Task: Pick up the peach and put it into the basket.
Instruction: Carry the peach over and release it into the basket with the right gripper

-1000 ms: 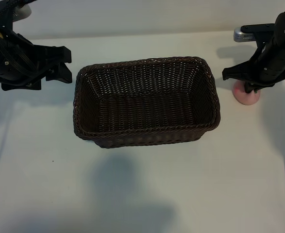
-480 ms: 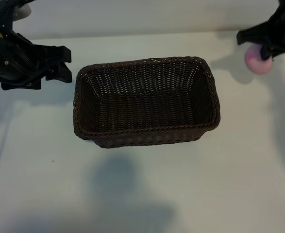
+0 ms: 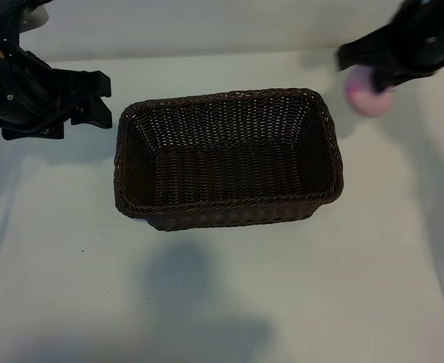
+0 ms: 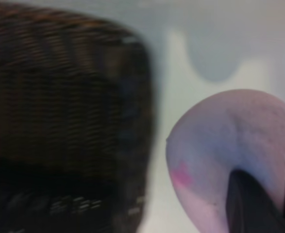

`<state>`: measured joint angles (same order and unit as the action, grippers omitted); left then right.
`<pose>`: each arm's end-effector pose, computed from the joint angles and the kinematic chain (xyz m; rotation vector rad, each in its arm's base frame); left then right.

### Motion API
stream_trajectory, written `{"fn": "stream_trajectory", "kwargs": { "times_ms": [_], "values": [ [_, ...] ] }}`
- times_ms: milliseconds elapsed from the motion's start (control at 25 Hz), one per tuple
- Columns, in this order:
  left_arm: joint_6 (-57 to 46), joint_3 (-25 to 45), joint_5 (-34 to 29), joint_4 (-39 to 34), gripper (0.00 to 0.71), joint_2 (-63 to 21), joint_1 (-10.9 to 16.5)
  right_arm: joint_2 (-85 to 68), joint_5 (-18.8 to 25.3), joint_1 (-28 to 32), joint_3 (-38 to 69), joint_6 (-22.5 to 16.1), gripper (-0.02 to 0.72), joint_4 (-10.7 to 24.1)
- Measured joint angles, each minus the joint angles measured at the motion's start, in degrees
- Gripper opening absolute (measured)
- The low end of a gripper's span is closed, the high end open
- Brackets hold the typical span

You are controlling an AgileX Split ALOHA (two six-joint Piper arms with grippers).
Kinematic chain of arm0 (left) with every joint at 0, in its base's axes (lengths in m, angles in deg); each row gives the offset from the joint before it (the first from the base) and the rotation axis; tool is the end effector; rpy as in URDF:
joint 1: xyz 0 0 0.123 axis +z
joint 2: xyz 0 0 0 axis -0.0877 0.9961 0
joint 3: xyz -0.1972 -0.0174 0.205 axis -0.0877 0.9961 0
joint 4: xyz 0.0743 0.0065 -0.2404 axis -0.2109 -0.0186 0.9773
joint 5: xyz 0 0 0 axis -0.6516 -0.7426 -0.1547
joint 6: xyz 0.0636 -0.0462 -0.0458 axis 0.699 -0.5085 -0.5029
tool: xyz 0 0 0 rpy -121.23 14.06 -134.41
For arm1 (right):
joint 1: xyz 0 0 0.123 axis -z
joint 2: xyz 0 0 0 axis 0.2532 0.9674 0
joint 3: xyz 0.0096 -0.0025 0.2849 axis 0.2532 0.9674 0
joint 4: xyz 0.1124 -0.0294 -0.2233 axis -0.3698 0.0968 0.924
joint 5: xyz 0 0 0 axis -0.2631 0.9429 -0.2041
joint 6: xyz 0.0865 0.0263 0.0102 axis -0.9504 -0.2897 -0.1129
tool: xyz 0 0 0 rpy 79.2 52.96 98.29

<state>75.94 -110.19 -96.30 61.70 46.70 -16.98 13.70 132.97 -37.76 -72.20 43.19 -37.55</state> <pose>0.2983 -0.0800 0.2907 -0.0839 2.6281 -0.4252 0.3350 0.1504 0.2979 -0.3758 2.6957 0.2656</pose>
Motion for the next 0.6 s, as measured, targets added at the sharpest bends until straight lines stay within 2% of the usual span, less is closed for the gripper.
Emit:
{"fn": "stream_trajectory", "kwargs": {
  "times_ms": [160, 320, 600],
  "values": [
    [0.00, 0.00, 0.00, -0.05, 0.590, 0.00, 0.00, -0.04, -0.20, -7.22, 0.00, 0.31, 0.041, -1.72],
    [0.00, 0.00, 0.00, -0.05, 0.590, 0.00, 0.00, 0.40, -1.82, -11.62, 0.00, 0.37, 0.041, -2.41],
    [0.29, 0.00, 0.00, -0.05, 0.590, 0.00, 0.00, 5.52, -5.59, -12.17, 0.00, 1.72, 0.041, -2.87]
  ]
}}
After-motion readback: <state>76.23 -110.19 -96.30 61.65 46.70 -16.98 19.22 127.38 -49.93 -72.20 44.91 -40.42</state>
